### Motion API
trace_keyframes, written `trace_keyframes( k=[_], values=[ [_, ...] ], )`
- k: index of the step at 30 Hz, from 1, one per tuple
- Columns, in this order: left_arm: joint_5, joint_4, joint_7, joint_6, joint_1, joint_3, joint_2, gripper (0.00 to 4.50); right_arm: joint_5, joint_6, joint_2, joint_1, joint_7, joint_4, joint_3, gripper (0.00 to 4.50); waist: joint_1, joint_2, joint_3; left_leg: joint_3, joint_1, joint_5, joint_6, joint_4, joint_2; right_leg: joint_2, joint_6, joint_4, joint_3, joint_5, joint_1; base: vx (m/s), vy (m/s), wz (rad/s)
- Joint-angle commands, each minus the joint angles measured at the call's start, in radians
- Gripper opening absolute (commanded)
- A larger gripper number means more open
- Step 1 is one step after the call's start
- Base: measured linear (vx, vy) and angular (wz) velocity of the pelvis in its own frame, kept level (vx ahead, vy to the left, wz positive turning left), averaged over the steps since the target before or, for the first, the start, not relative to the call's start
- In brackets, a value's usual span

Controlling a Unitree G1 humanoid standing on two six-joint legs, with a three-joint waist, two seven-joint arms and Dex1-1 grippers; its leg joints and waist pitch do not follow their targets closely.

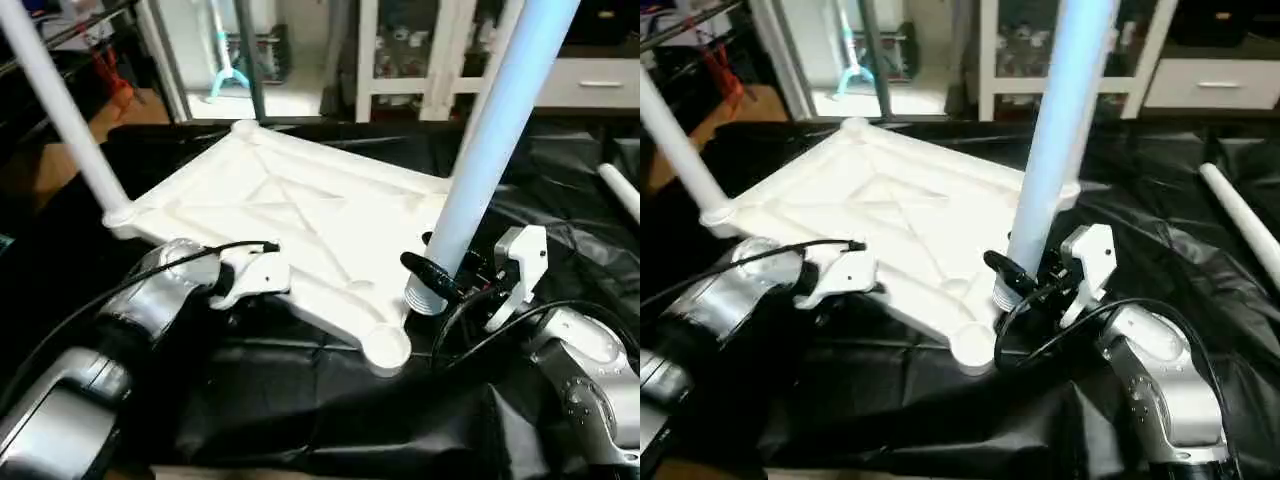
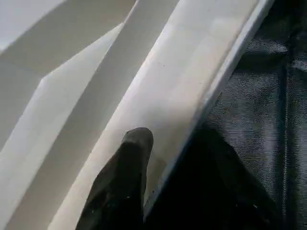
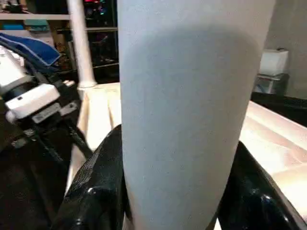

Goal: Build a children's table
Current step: Move to table

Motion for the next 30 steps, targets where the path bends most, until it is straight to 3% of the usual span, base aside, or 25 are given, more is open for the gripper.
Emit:
trace_keyframes(
  k=[1,2,5,6,7,9,12,14,17,18,19,21,23,26,30],
  values=[
    [0.012,-0.032,0.002,0.132,0.071,0.032,0.05,1.31,-0.003,-0.019,0.0,0.013,-0.009,-0.038,-0.005,1.86,0.005,-0.008,-0.057,-0.046,0.009,-0.146,0.076,-0.094,0.086,-0.073,-0.316,-0.06,0.032,0.029,0.064,0.0,0.0,0.0],
    [0.013,-0.053,0.002,0.151,0.086,0.036,0.059,1.28,-0.002,-0.02,0.0,0.016,-0.009,-0.04,-0.005,1.86,-0.002,-0.009,-0.055,-0.042,0.013,-0.164,0.076,-0.093,0.081,-0.071,-0.314,-0.066,0.033,-0.002,0.062,0.0,0.0,0.0],
    [0.005,-0.138,0.005,0.216,0.15,0.06,0.093,1.19,-0.003,-0.024,0.001,0.022,-0.011,-0.041,-0.005,1.86,-0.02,-0.012,-0.045,-0.046,0.008,-0.232,0.059,-0.1,0.078,-0.068,-0.288,-0.079,0.03,-0.156,0.062,0.0,0.0,0.0],
    [0.001,-0.166,0.009,0.238,0.174,0.07,0.103,1.19,-0.004,-0.026,0.003,0.024,-0.011,-0.041,-0.003,1.86,-0.024,-0.017,-0.047,-0.047,0.008,-0.238,0.055,-0.1,0.079,-0.069,-0.282,-0.08,0.03,-0.179,0.063,0.0,0.0,0.0],
    [-0.008,-0.207,0.014,0.275,0.205,0.084,0.116,1.17,-0.007,-0.028,0.005,0.023,-0.011,-0.037,0.001,1.86,-0.033,-0.017,-0.043,-0.05,0.001,-0.238,0.051,-0.101,0.077,-0.071,-0.27,-0.082,0.03,-0.216,0.065,0.0,0.0,0.0],
    [-0.015,-0.25,0.022,0.319,0.233,0.098,0.126,1.14,-0.009,-0.03,0.006,0.021,-0.009,-0.033,0.005,1.86,-0.044,-0.011,-0.042,-0.055,-0.001,-0.238,0.049,-0.102,0.078,-0.07,-0.256,-0.083,0.028,-0.241,0.064,0.0,0.0,0.0],
    [-0.019,-0.371,0.071,0.48,0.299,0.155,0.131,1.08,-0.013,-0.036,0.008,0.009,-0.001,-0.021,0.016,1.86,-0.055,-0.014,-0.045,-0.054,0.005,-0.218,0.058,-0.098,0.077,-0.069,-0.263,-0.084,0.03,-0.215,0.059,0.0,0.0,0.0],
    [-0.018,-0.387,0.079,0.504,0.306,0.163,0.128,1.07,-0.012,-0.036,0.007,0.009,0.0,-0.02,0.016,1.86,-0.059,-0.013,-0.044,-0.053,0.006,-0.203,0.077,-0.096,0.075,-0.065,-0.264,-0.087,0.027,-0.211,0.056,0.0,0.0,0.0],
    [0.003,-0.492,0.132,0.671,0.361,0.2,0.111,1.07,-0.015,-0.041,0.006,-0.004,0.005,-0.009,0.022,1.86,-0.065,-0.019,-0.043,-0.053,0.006,-0.215,0.078,-0.098,0.077,-0.064,-0.264,-0.086,0.027,-0.222,0.055,0.0,0.0,0.0],
    [0.006,-0.5,0.139,0.685,0.365,0.204,0.108,1.07,-0.015,-0.041,0.006,-0.005,0.005,-0.008,0.023,1.86,-0.068,-0.017,-0.041,-0.055,0.005,-0.211,0.08,-0.098,0.078,-0.066,-0.264,-0.086,0.027,-0.222,0.056,0.0,0.0,0.0],
    [0.013,-0.518,0.151,0.714,0.374,0.207,0.104,1.07,-0.016,-0.043,0.007,-0.007,0.006,-0.006,0.025,1.86,-0.068,-0.021,-0.04,-0.053,0.006,-0.216,0.082,-0.098,0.076,-0.065,-0.261,-0.09,0.026,-0.236,0.053,0.0,0.0,0.0],
    [0.019,-0.548,0.163,0.754,0.384,0.206,0.102,1.07,-0.017,-0.045,0.006,-0.008,0.008,-0.003,0.025,1.86,-0.069,-0.019,-0.039,-0.053,0.007,-0.227,0.079,-0.097,0.074,-0.064,-0.252,-0.093,0.027,-0.266,0.052,0.0,0.0,0.0],
    [0.024,-0.574,0.182,0.779,0.391,0.206,0.091,1.06,-0.017,-0.046,0.007,-0.011,0.01,0.001,0.027,1.86,-0.069,-0.026,-0.039,-0.053,0.006,-0.233,0.077,-0.097,0.073,-0.063,-0.242,-0.095,0.027,-0.292,0.049,0.0,0.0,0.0],
    [-0.016,-0.642,0.206,0.817,0.397,0.215,0.031,0.98,-0.02,-0.046,0.011,-0.025,0.011,0.014,0.035,1.86,-0.066,-0.028,-0.037,-0.054,0.009,-0.249,0.071,-0.098,0.075,-0.063,-0.239,-0.098,0.028,-0.313,0.045,0.0,0.0,0.0],
    [-0.037,-0.7,0.209,0.784,0.406,0.192,0.003,0.82,-0.021,-0.04,0.016,-0.039,0.002,0.031,0.036,1.86,-0.046,-0.026,-0.043,-0.052,0.009,-0.204,0.081,-0.096,0.077,-0.064,-0.25,-0.093,0.029,-0.245,0.046,0.0,0.0,0.0]
  ],
)
